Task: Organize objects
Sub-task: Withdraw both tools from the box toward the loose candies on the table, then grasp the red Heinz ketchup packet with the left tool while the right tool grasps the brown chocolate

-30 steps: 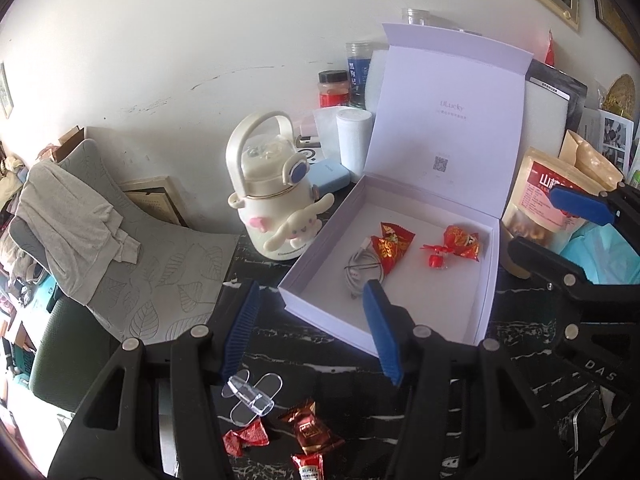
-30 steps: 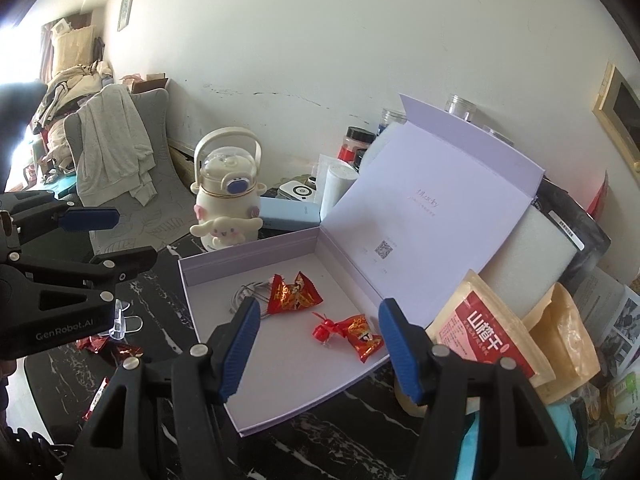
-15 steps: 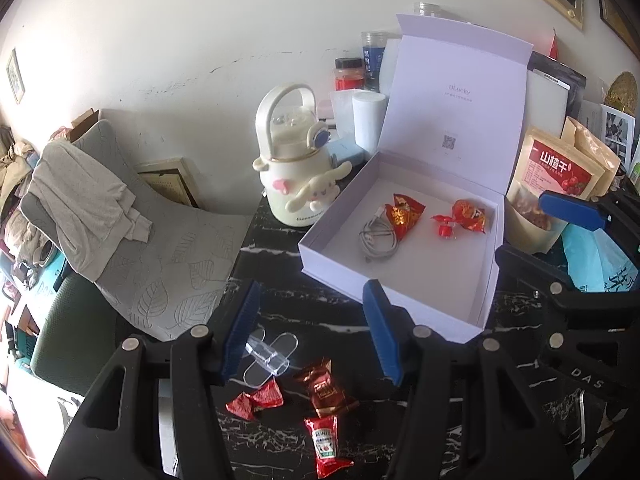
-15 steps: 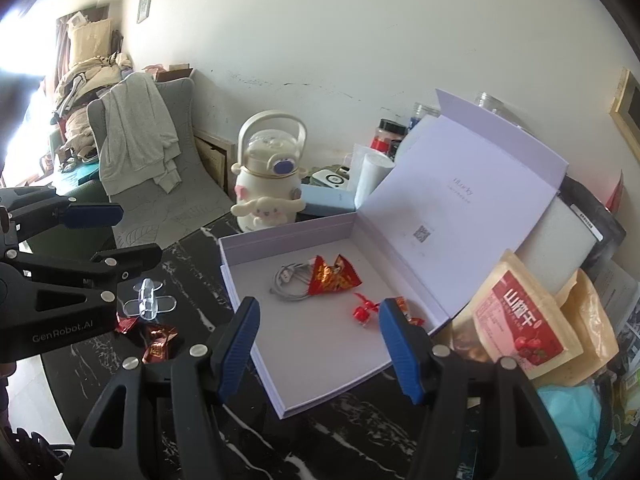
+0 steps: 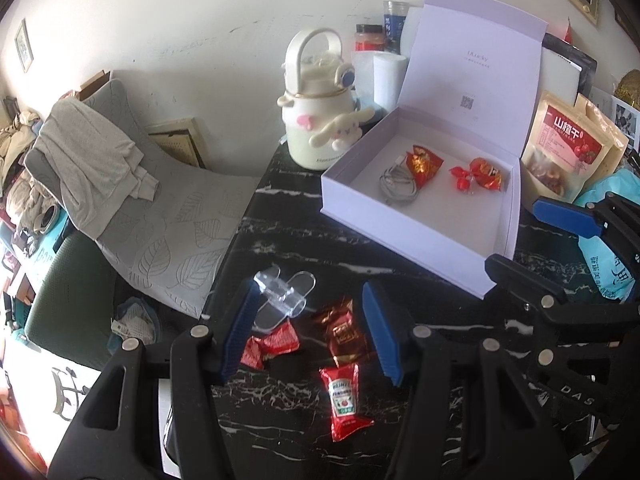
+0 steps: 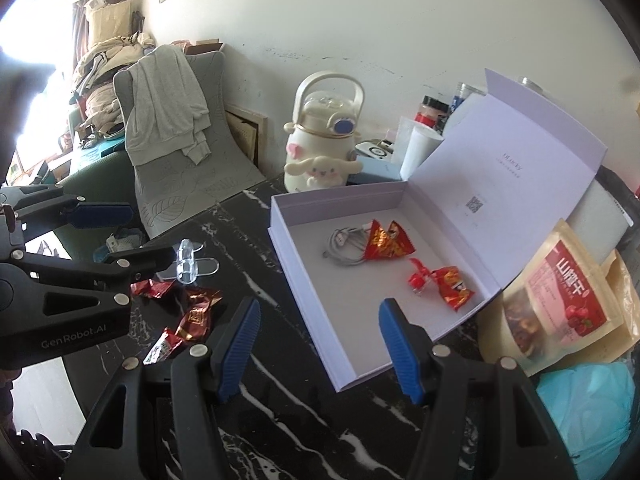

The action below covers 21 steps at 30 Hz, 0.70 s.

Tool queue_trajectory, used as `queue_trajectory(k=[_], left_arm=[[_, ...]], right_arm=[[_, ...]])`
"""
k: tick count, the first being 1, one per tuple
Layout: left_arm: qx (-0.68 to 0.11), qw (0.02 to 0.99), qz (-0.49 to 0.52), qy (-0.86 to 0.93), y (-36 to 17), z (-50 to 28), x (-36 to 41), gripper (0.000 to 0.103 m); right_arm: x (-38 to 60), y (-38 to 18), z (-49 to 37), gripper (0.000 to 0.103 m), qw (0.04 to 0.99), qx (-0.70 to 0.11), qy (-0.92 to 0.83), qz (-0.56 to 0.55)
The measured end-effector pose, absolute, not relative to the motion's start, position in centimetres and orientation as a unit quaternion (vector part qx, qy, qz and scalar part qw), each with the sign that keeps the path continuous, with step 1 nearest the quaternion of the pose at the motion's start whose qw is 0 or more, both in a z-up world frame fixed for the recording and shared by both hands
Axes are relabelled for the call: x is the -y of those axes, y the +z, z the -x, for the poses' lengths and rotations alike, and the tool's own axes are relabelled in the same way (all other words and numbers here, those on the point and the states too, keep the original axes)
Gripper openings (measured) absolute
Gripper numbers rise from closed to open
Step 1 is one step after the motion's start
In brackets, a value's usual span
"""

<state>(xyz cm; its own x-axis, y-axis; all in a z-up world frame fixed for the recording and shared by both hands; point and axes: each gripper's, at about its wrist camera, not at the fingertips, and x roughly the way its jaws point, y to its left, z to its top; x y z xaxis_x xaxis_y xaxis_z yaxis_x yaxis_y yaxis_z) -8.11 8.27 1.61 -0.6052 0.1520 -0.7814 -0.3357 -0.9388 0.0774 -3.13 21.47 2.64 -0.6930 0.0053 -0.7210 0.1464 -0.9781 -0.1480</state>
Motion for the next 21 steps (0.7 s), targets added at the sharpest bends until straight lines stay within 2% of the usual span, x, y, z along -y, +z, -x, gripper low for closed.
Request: queue_trajectory(k=[21], left_arm=[[-0.079,0.132,0.486,0.860,-5.0,5.8,-5.3,0.052]], right_arm=[[-19.2,-3.4,2.1,0.063,0.092,-0.087,-0.891,-0.437]])
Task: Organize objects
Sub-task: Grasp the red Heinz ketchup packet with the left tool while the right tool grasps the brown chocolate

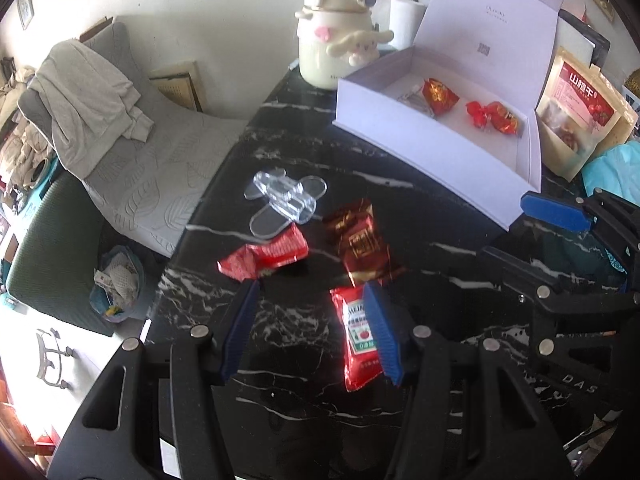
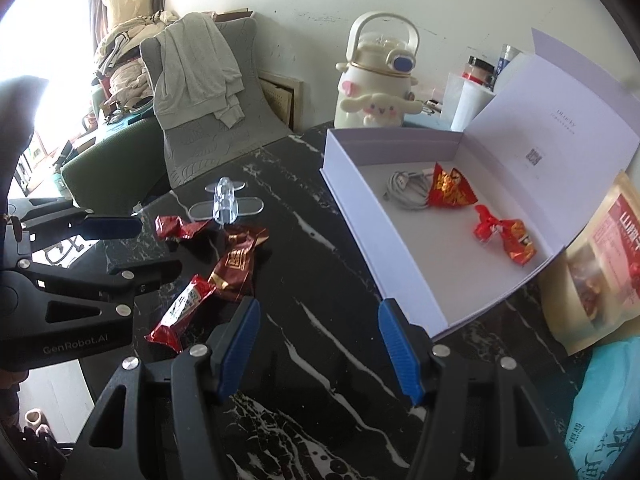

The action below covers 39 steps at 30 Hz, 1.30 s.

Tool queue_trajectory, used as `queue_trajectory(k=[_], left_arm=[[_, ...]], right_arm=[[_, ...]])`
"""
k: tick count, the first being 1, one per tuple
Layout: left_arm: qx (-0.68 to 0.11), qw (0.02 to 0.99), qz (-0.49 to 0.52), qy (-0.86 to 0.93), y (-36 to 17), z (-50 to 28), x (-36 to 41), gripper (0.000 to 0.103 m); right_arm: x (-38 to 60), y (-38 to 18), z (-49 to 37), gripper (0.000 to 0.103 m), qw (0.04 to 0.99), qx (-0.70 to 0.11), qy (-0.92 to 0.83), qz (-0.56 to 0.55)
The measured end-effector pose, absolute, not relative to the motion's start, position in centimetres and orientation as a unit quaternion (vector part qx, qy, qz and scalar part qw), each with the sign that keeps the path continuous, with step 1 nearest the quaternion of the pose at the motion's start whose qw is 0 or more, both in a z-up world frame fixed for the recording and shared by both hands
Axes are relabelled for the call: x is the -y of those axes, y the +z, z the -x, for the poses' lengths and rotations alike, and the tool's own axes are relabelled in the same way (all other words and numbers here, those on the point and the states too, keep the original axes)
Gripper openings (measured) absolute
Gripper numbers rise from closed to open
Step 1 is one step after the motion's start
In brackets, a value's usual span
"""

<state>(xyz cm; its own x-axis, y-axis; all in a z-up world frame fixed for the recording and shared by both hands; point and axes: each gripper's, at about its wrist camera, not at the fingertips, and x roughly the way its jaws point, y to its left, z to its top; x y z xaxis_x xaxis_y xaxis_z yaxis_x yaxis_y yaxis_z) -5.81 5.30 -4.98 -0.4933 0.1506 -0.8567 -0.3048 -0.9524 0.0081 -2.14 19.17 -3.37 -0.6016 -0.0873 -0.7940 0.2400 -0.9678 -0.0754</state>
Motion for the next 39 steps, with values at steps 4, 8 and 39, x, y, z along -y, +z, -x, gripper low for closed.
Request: queue_trajectory(k=[4,8,39], left_arm=[[-0.072,0.135,0.498,0.854,-6.0,5.4,-5.3,0.052],[-0.064,0.142,0.504,0.850,-6.7,5.2,-5.5,0.052],[-0.068,0.140,0.496,0.854,-8.4,4.7,-2.8,0.022]], right_arm=[[-19.2,-4.5,2.1,0.063,0.097,-0.087,-0.885,-0.448],[-19.4,-5.4,1.9,0.063,0.099,-0.081,-0.881,-0.456],[-18.1,-7.8,4.2,0.063,0.130,-0.047,-0.862,-0.488]])
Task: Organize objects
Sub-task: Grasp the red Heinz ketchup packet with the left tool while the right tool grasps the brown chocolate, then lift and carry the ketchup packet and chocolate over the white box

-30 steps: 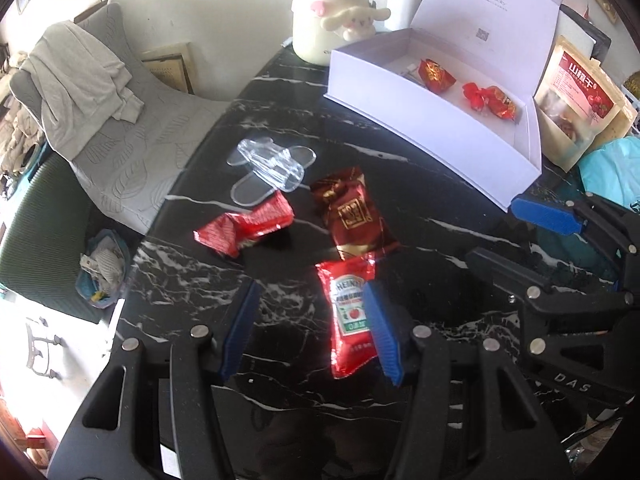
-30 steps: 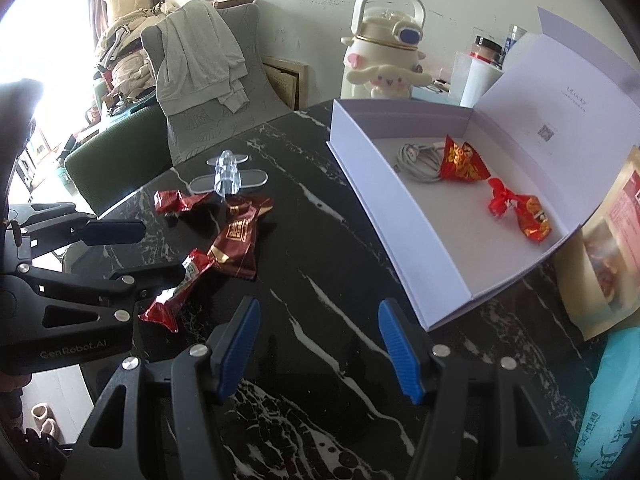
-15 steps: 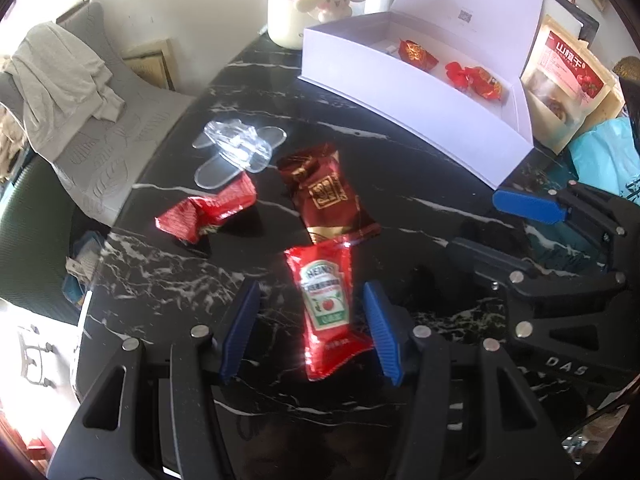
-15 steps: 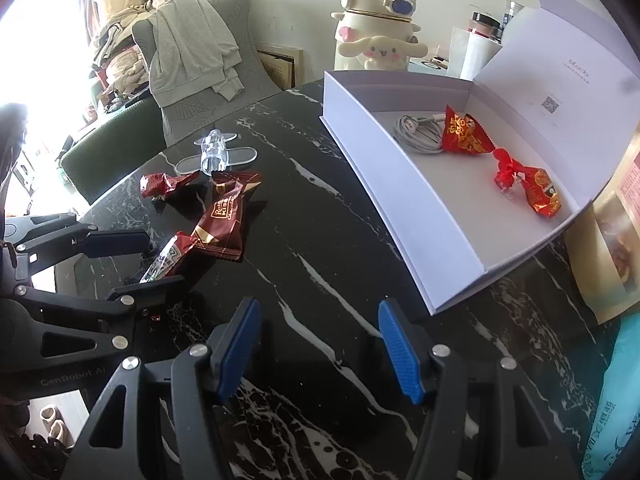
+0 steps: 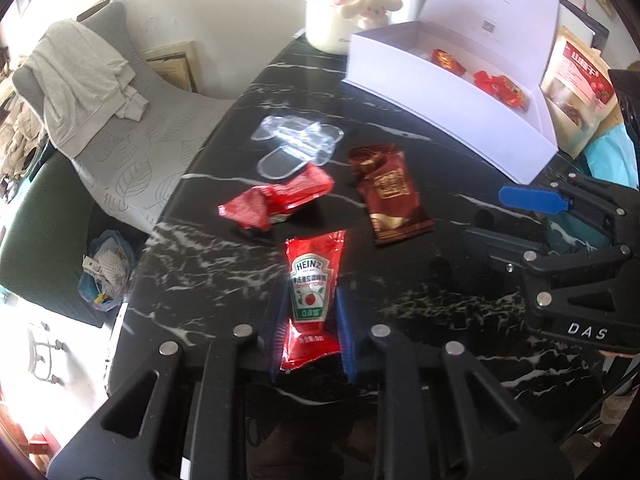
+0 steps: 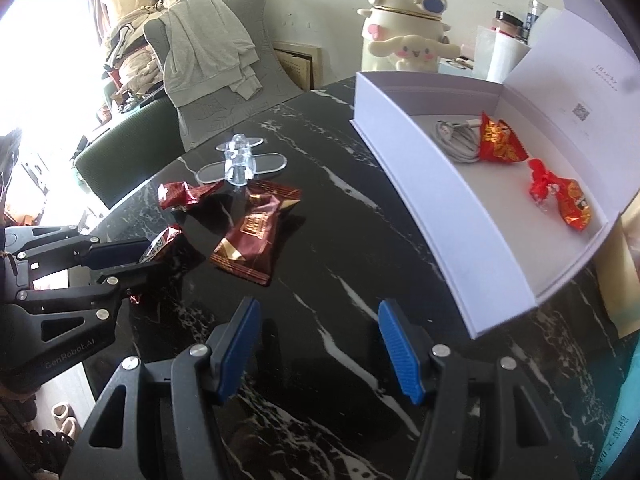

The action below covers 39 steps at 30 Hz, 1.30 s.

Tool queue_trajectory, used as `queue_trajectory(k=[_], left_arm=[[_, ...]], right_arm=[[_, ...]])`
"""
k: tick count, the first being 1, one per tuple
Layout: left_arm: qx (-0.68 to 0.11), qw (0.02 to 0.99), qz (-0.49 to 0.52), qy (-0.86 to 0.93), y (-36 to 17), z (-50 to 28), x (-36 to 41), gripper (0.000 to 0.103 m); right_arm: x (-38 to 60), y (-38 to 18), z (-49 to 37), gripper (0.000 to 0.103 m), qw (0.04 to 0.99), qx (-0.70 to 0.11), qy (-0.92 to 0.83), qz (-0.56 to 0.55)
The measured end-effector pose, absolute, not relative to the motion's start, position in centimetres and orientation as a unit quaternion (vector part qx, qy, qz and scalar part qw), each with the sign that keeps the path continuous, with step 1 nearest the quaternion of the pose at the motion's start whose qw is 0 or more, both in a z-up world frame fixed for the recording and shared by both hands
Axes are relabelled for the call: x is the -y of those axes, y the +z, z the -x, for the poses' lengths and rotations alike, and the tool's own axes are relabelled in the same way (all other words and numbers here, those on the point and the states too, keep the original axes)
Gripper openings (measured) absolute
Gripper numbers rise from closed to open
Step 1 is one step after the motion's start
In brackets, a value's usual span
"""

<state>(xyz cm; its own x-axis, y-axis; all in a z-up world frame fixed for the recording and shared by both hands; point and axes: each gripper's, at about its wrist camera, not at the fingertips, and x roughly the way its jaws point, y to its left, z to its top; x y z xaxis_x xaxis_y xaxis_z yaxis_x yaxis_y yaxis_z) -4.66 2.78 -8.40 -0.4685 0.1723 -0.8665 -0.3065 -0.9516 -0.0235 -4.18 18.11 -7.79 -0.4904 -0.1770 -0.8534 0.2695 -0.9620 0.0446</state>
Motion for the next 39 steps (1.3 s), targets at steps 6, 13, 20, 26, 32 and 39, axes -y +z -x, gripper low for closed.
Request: queue_trajectory(k=[6,13,20,26,32,39], left_arm=[[-0.045,0.114,0.487,0.865,-8.5,4.6,-1.3,0.022],[-0.031,0.089,0.478,0.873,-8.7,4.4,-0.2,0.022],[-0.026,0.072,0.477,0.876,-8.7,4.6,-0.3,0.022],[-0.024,0.067,0.477,0.876,-8.8,4.6,-0.3,0.022],[-0.026,0.059,0.479,0.876,-8.7,4.4,-0.7,0.021],[-0.025,0.069,0.484,0.872,-8.6,3.5,-1.0,0.021]], right_arm=[[-16.0,-7.9,5.6,0.063,0.139,-0.034,-0.866,-0.479],[-14.1,-8.6,7.3,0.063,0.141,-0.030,-0.869,-0.473],[-12.7,-8.6,7.0,0.036,0.130,-0.068,-0.882,-0.448],[-13.1,-8.6,6.4,0.033,0.137,-0.069,-0.880,-0.450],[-13.9,-8.5,5.4,0.032,0.156,-0.049,-0.878,-0.450],[-15.2,-8.4,4.4,0.032,0.159,-0.030,-0.873,-0.459]])
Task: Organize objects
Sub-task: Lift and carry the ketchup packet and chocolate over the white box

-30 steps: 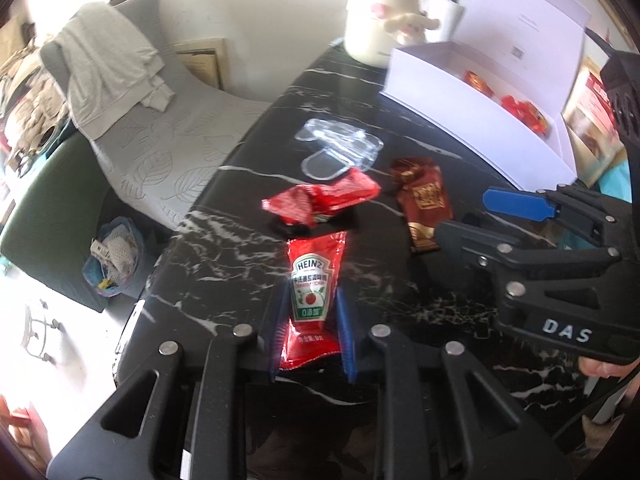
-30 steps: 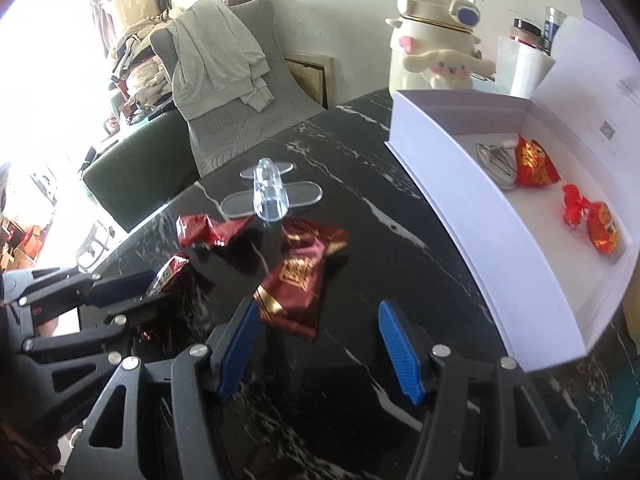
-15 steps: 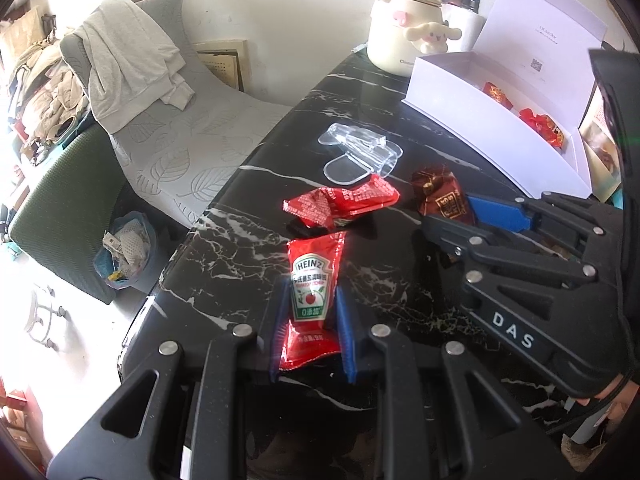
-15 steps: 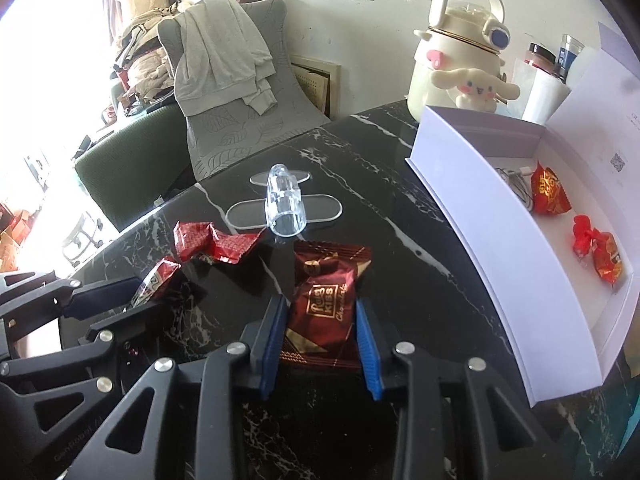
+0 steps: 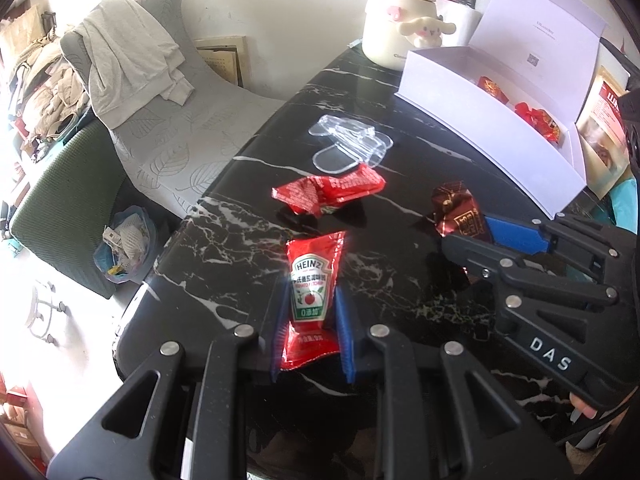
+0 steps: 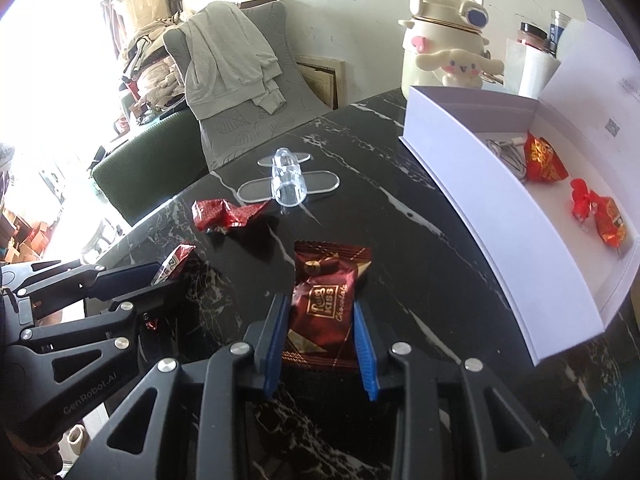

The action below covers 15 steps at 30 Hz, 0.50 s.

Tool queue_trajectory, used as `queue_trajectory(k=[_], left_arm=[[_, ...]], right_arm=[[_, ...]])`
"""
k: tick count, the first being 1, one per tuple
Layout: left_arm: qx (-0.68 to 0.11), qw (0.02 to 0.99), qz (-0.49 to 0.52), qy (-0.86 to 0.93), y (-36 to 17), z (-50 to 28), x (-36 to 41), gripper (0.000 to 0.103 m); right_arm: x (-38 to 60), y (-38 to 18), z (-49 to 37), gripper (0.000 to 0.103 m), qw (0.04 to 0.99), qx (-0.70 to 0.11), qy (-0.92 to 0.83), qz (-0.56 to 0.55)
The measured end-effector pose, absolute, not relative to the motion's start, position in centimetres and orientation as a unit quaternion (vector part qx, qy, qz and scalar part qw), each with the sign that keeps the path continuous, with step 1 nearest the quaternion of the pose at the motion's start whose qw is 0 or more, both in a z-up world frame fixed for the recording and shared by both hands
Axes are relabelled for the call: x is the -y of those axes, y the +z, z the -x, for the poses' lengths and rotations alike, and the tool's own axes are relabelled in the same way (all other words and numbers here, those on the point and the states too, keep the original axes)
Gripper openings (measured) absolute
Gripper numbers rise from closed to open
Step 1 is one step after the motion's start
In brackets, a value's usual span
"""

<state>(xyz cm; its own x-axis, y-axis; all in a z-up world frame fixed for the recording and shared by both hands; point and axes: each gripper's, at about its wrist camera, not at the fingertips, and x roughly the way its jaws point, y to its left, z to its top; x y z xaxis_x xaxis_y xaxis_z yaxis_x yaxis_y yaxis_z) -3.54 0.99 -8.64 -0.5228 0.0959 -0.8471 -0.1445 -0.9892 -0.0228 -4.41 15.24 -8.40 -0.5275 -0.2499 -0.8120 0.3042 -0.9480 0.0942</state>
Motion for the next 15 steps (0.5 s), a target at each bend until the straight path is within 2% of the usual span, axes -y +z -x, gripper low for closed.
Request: queue_trajectory(k=[15], left_arm=[[-0.018,0.091,0.483,0.871,-7.1,2.5,-1.7,0.021]], right_arm=[[-17.1,-7.4,2.4,0.031,0.163,-0.011,-0.877,-0.451]])
